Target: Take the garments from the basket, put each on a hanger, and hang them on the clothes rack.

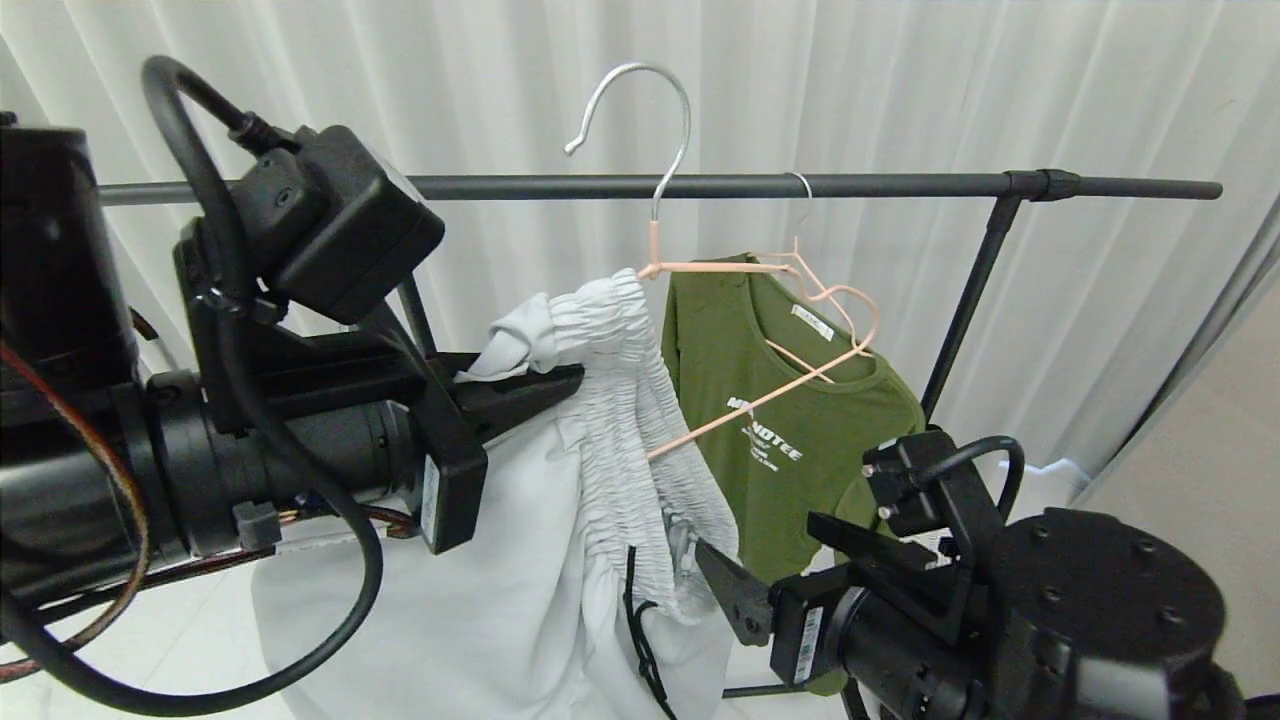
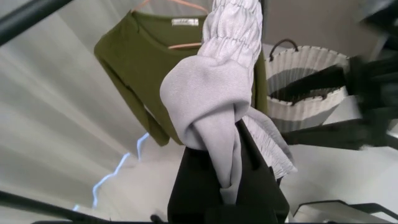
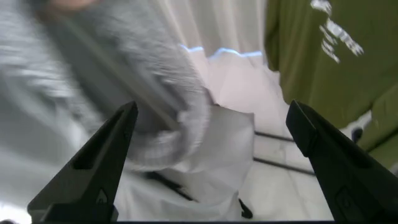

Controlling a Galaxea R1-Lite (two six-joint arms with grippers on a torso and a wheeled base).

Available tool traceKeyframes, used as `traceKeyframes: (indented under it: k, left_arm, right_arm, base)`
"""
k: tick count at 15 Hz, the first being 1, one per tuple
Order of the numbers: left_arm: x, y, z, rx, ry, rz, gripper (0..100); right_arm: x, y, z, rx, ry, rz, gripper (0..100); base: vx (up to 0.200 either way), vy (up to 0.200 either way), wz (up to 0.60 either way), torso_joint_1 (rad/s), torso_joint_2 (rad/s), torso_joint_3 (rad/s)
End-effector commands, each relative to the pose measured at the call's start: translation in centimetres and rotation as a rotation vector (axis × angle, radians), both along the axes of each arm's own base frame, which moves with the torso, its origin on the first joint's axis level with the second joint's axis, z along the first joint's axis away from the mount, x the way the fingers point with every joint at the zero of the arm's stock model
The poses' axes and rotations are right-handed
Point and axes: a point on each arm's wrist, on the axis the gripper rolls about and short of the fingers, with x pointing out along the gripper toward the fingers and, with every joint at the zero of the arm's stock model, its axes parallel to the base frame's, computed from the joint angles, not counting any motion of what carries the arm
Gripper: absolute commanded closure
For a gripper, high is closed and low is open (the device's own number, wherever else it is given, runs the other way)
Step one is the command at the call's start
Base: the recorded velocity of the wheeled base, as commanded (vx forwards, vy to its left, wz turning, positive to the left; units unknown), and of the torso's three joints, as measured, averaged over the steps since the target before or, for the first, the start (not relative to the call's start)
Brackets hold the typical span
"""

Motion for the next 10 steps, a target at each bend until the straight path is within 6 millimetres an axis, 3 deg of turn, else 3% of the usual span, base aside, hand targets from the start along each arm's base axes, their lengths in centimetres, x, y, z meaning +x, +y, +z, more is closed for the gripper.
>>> traceKeyframes:
  k: [1,7,8,10]
  left_arm:
    - [-0.6,0.2,0.6,-0.017,-0.02,-0.011,100]
    - [-1.4,0.1,0.9,-0.028,-0.033,-0.044,100]
    - [-1.4,0.1,0.8,-0.026,-0.03,-0.044,100]
    - [-1.5,0.1,0.5,-0.02,-0.024,-0.042,100]
  right_arm:
    - [1.1,0.5,-1.7,-0.04,0.037,-0.034,0]
    - [2.5,0.1,-3.7,-0.081,0.082,-0.095,0]
    - [2.5,-0.1,-3.7,-0.085,0.084,-0.099,100]
    - [3.1,-1.3,-3.9,-0.102,0.088,-0.136,100]
  base:
    - [0.0,0.0,0.0,0.0,0.0,0.0]
    - [0.0,0.0,0.0,0.0,0.0,0.0]
    - [0.0,0.0,0.0,0.0,0.0,0.0]
    - [0.0,0.0,0.0,0.0,0.0,0.0]
